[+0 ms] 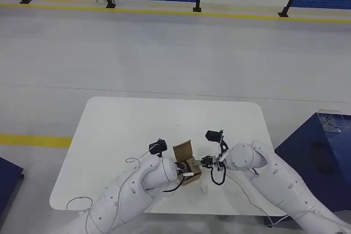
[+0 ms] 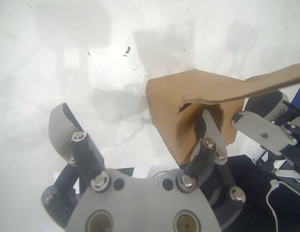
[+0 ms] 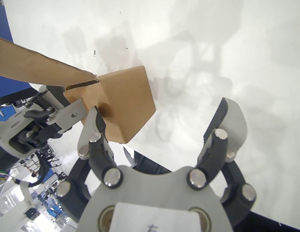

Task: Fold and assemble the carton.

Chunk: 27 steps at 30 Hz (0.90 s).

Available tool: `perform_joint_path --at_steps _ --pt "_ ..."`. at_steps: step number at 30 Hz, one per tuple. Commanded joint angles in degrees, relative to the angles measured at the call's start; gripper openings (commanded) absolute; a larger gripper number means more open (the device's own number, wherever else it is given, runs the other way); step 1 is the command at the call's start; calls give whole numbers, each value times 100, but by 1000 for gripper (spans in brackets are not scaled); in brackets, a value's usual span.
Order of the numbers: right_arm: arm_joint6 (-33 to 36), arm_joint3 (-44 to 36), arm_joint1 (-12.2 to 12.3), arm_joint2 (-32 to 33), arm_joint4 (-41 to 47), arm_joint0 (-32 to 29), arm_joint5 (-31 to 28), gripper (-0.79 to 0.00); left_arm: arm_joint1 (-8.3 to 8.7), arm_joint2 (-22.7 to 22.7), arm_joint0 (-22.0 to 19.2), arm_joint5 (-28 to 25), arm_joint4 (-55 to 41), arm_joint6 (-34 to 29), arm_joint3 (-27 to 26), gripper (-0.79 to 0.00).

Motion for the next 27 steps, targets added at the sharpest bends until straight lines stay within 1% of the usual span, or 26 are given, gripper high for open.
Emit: perform_joint_path --at_steps 1,5,9,13,16,19,20,22,23,24,27 --pt "-14 -39 -18 -53 -151 0 2 0 -5 -40 2 0 -13 0 4 0" --pt "-149 -96 -58 -129 -421 -7 59 0 11 -146 58 0 50 0 -44 0" --pt "-233 -76 -90 -51 -389 17 34 0 83 -450 265 0 277 0 -349 0" --pt "-338 -42 -81 212 -201 47 -91 0 208 -919 722 0 760 62 -1124 0" --pt "-316 -104 -16 596 126 -17 -318 0 310 -1373 1187 0 1198 232 -1948 0" --pt "91 -197 123 1218 787 -216 -681 0 363 -1909 1752 0 1534 692 -2710 0" --pt "320 -221 182 1440 986 -306 -791 0 368 -1994 1884 0 1681 876 -2880 0" --pt "871 -330 311 1814 1167 -519 -1074 0 361 -2000 1998 0 2065 1161 -2888 0" --pt "1141 -389 374 1964 1153 -637 -1214 0 342 -1964 1961 0 2157 1178 -2784 0" --pt "1308 -455 433 2101 1073 -758 -1327 0 319 -1940 1877 0 2270 1147 -2534 0" --pt "1588 -725 561 2346 801 -1162 -1569 0 206 -1730 1427 0 2401 914 -1914 0"
